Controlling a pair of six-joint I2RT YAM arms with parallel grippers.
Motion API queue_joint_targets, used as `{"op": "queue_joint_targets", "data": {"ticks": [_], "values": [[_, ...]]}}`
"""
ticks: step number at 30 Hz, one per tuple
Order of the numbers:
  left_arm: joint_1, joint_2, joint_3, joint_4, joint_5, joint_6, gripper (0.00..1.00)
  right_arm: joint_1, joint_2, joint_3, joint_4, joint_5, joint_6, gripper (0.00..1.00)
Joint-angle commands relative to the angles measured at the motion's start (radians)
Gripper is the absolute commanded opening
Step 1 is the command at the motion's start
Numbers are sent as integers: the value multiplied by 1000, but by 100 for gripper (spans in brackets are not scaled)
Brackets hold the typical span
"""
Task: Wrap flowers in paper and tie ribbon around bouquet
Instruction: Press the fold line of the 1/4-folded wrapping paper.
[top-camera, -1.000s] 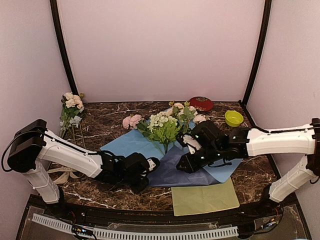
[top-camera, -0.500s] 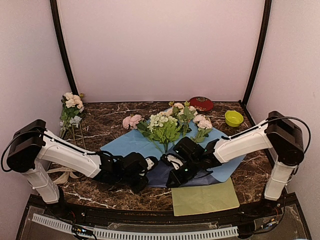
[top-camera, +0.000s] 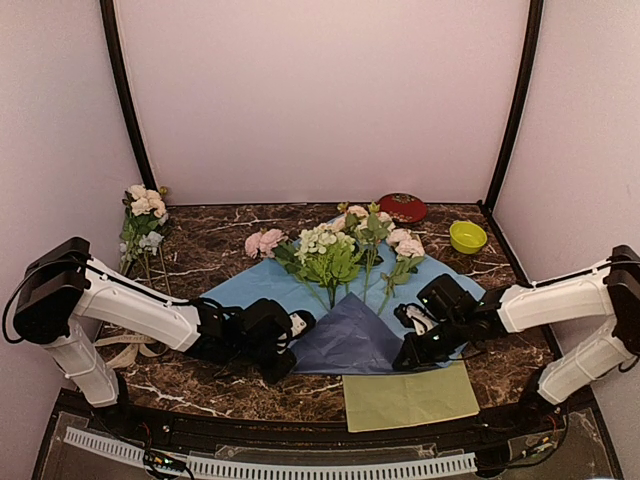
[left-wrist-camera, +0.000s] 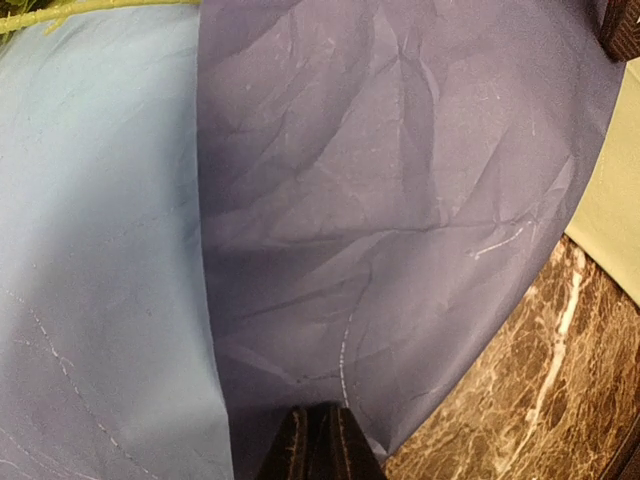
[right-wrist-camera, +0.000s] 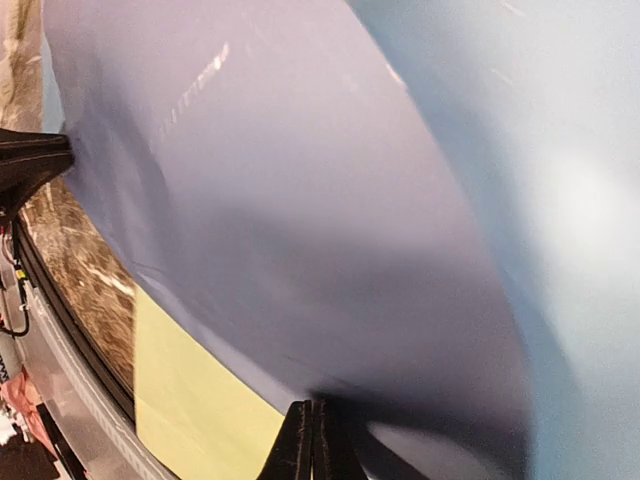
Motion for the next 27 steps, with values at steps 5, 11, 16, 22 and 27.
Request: {"op": "queue_joint_targets", "data": {"ticks": [5,11,16,22,27], "values": [[11,45,-51,-154,18,2,8,-64,-188,-84,-225,142,96,0],[10,39,-47,-161,15,4,8,-67,-240,-54,-389,299,120,0],[10,31,-50,-163,11,1,8,-66,-262,11,-454,335,107,0],[10,31,-45,-169,13,3,8,18,-237,269,-463,425,44,0],[10,19,-45,-167,11,-7,8,178,10,409,-238,236,-84,0]]}}
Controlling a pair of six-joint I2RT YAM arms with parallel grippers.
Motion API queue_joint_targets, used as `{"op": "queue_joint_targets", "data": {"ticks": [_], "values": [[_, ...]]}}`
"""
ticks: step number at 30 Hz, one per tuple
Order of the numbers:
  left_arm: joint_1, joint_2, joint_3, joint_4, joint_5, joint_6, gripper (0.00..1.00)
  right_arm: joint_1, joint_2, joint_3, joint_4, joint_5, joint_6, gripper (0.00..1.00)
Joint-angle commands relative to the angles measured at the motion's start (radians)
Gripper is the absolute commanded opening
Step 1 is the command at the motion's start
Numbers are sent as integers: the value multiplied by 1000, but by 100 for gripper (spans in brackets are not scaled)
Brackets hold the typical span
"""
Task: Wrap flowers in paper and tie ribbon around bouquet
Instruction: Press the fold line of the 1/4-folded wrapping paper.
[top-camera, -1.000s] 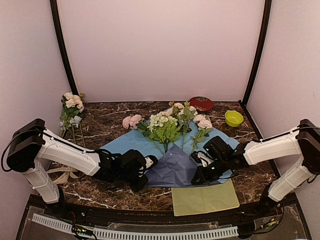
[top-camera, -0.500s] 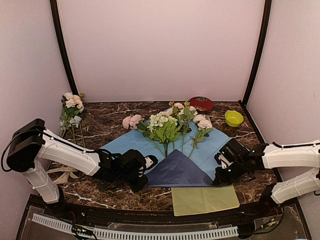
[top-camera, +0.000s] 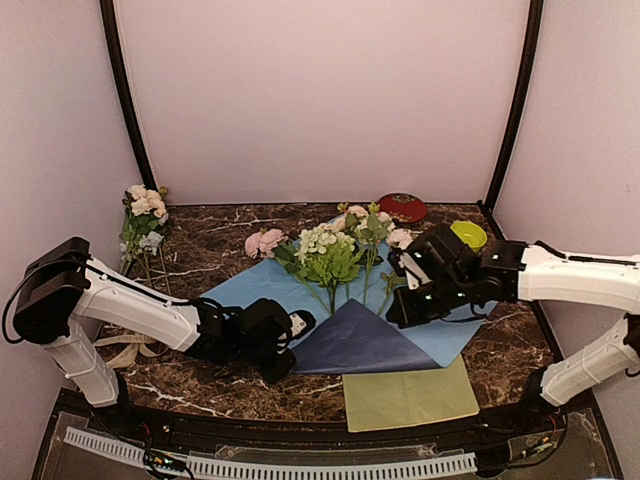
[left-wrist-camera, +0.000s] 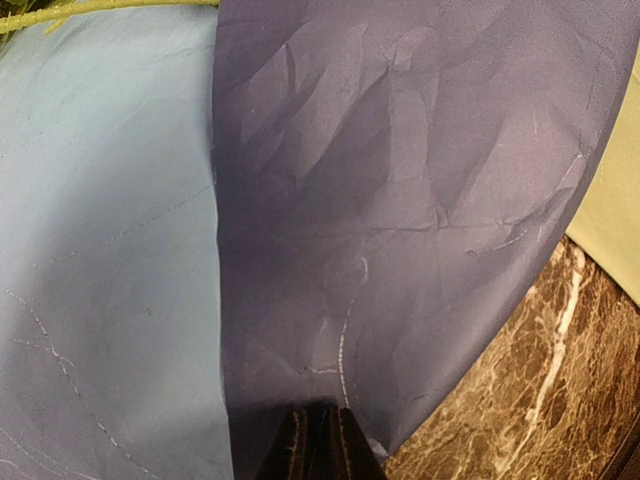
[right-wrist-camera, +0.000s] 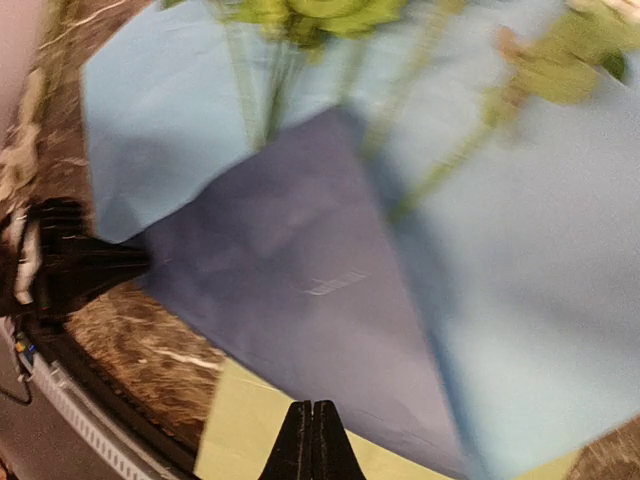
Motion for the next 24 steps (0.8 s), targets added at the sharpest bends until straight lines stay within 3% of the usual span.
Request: {"op": "queue_joint_targets", "data": {"ticks": [1,6,13,19,24], "values": [[10,20,-44,-160,11,-9,8,122,228,104,207,-206,-128,0],[10,13,-43,-162,8,-21,8,168,451,217,248,-278,-160,0],[10,-41,-26,-168,-16,-64,14,168,592,191,269,-288,-151,0],[12,-209,-12,-168,4,-178,36,168,593,135,292,-291,-106,0],[84,-371,-82,-239,14,-486,51,168,593,131,286,-283,-97,0]]}}
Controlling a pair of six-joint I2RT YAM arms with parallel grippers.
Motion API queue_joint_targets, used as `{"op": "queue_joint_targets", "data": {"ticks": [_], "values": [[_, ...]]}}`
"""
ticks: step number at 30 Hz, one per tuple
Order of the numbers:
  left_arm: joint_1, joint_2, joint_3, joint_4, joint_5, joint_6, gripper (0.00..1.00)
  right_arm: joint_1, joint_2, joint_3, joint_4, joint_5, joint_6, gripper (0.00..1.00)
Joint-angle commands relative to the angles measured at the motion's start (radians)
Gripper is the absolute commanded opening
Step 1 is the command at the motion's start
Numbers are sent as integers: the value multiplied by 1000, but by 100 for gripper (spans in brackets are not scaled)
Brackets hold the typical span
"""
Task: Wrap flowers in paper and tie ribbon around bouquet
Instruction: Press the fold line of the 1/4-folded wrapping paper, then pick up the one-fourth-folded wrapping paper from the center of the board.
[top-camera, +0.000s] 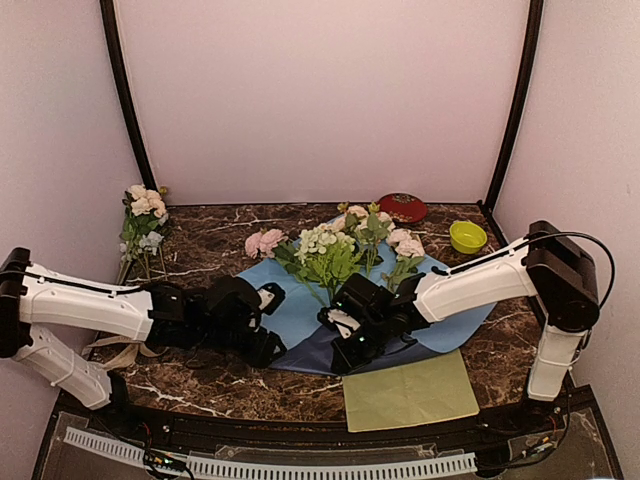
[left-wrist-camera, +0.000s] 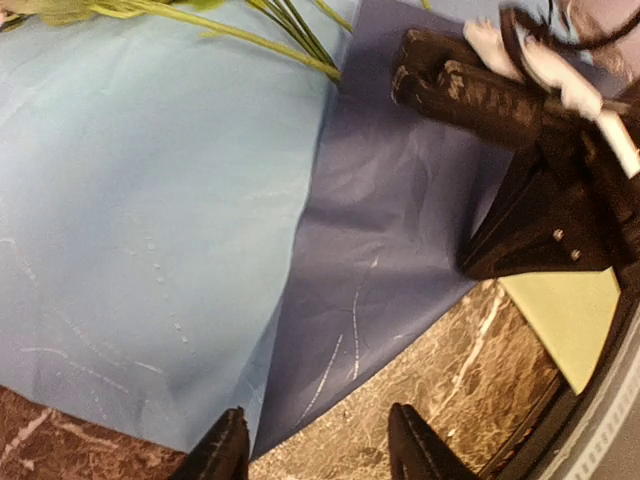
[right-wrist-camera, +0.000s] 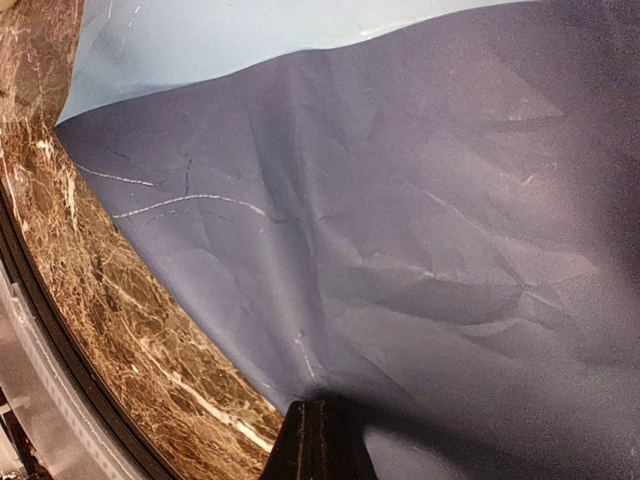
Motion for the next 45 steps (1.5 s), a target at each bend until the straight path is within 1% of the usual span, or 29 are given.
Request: {"op": "queue_joint_targets", "data": {"ticks": [1,3,6,8,10,12,14,15,18,21,26,29,31,35,39,45], "values": [[63,-148,-87,-109,7,-351,51,3,2,-21,-7,9,19,0],[67,-207,-146,-95,8,-511,51,3,1,-20,-7,15,22,0],[60,-284,-273,66,36,-732,51,4,-1,-21,0,21,28,0],[26,-300,-295,126,-13,-822,52,3,0,-21,-1,31,32,0],[-35,-279,-248,86,-137,-865,54,4,-2,-24,-2,40,35,0],[-85,-209,-192,40,-234,-906,56,5,-14,-37,13,42,43,0],[-104,-135,-169,38,-238,-974,57,5,-28,-48,27,48,51,0],[-106,-105,-170,68,-227,-1000,58,5,-32,-50,33,52,54,0],[-106,-66,-180,101,-221,-1072,58,5,-41,-49,41,73,58,0],[-108,-62,-207,155,-223,-1120,58,5,-43,-55,58,75,64,0],[-111,-4,-191,188,-203,-1144,59,5,-34,-64,73,66,68,0],[-111,15,-256,329,-202,-1182,60,7,-31,-61,73,63,63,0],[-109,27,-279,351,-191,-1219,60,7,-32,-61,72,65,63,0],[-109,40,-276,369,-230,-1216,60,8,-30,-58,77,51,60,0],[-101,90,-279,417,-224,-1239,54,11,-28,-40,66,51,54,0],[-99,81,-279,386,-265,-1257,46,13,-30,-35,73,47,57,0]]}}
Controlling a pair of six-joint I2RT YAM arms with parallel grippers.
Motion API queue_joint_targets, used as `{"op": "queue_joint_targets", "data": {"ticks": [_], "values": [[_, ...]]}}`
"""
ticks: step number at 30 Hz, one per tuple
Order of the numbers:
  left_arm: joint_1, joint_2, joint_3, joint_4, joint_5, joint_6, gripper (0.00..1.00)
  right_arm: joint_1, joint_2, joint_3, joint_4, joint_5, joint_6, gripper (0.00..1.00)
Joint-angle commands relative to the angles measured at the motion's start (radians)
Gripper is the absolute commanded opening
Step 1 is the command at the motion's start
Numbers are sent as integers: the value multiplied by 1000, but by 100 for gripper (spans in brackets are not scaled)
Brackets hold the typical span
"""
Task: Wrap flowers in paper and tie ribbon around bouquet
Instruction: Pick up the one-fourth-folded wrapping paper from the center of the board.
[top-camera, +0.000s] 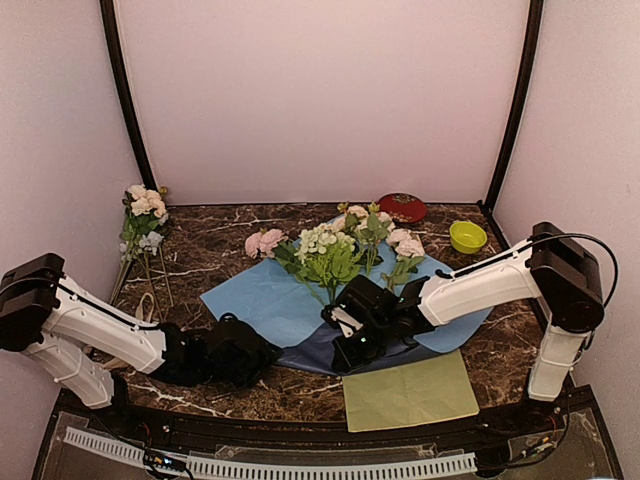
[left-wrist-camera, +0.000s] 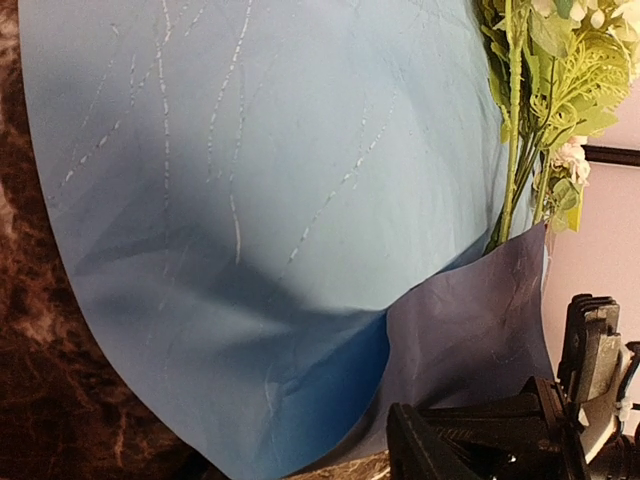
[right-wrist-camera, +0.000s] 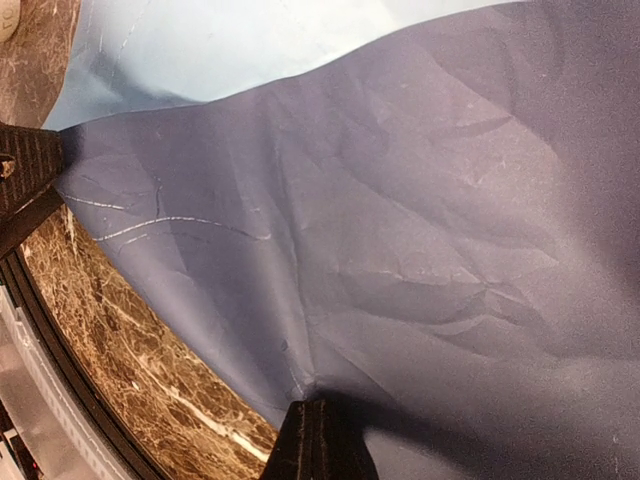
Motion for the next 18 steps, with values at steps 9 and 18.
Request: {"op": "queue_joint_targets", "data": {"ticks": [9,18], "values": [[6,16,15,-129,-136,2,30,9,13,3,8,9,-1,0],[5,17,74,-181,-161,77,5,9,16,1,15,7,3,0]]}}
